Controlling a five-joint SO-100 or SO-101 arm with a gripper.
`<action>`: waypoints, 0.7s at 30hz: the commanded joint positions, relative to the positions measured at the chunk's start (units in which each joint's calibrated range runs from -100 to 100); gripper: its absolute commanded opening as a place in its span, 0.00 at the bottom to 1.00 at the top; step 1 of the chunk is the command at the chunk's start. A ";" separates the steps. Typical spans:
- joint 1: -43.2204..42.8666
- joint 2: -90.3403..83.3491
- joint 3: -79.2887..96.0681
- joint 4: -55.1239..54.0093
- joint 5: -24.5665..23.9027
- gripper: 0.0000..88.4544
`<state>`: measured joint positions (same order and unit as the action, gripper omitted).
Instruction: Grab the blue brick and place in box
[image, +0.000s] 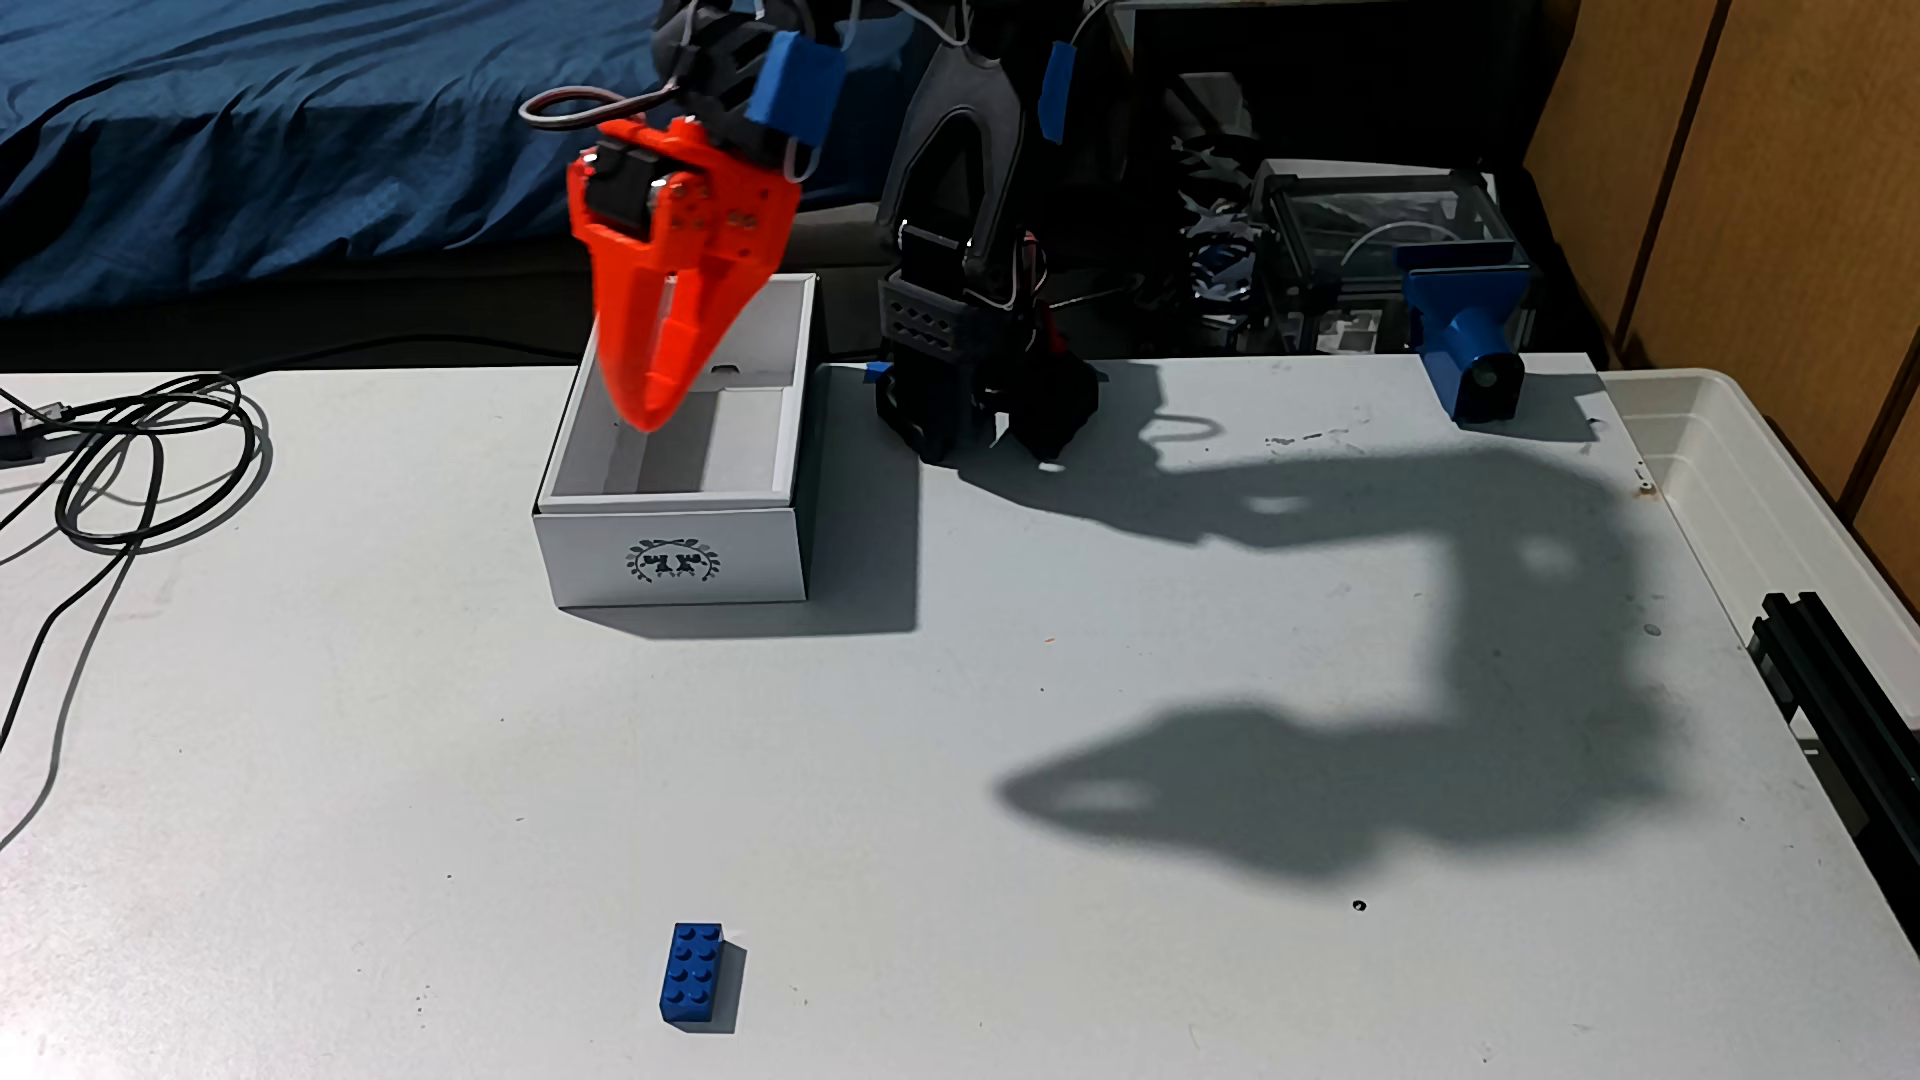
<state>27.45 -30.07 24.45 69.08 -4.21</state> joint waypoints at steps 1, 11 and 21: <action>3.08 -0.59 0.48 -4.41 -1.39 0.01; 6.57 0.09 1.63 -11.39 -13.44 0.01; 3.75 0.09 6.87 -12.86 -28.60 0.02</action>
<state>33.28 -29.81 31.25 57.05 -29.53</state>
